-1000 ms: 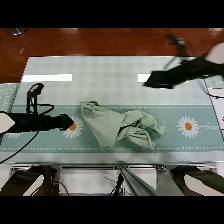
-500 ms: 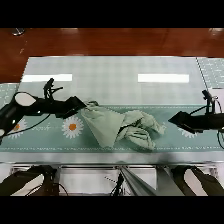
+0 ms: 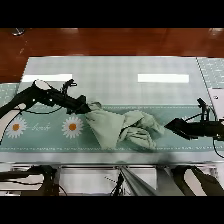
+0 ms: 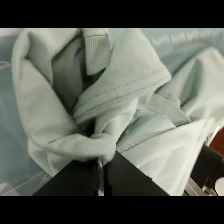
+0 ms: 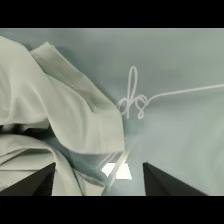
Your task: Fold the shirts.
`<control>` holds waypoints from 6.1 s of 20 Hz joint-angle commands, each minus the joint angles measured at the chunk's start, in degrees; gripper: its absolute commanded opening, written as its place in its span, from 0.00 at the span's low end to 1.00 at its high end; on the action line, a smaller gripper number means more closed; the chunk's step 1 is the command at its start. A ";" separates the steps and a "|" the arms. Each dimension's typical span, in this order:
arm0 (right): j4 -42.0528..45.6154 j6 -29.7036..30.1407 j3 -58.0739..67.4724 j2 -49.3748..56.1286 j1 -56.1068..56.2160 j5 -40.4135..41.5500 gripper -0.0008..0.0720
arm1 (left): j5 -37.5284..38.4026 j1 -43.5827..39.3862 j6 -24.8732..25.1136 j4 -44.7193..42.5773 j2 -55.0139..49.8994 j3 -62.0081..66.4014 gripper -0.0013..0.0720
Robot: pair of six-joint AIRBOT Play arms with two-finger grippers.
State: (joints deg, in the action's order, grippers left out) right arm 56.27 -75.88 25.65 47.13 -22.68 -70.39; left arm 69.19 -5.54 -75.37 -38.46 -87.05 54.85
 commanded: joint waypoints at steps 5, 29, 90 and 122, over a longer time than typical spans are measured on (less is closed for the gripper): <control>-1.62 -0.79 -5.18 3.30 13.20 -0.44 0.86 | 6.51 1.57 4.24 0.35 -1.68 4.39 0.05; 5.27 -3.61 97.66 6.03 16.65 -3.15 0.04 | -11.56 18.51 8.61 17.53 36.98 41.48 0.05; -4.98 3.48 10.05 17.44 1.11 13.49 0.86 | -17.55 14.47 15.58 20.94 24.15 -29.79 0.05; -9.49 -0.33 80.54 37.53 14.16 -4.50 0.04 | -7.04 20.35 13.05 20.96 28.24 12.39 0.05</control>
State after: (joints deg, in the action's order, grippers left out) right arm 44.69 -72.07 90.15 88.62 -8.67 -73.65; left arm 60.58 13.65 -59.35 -17.61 -60.20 51.44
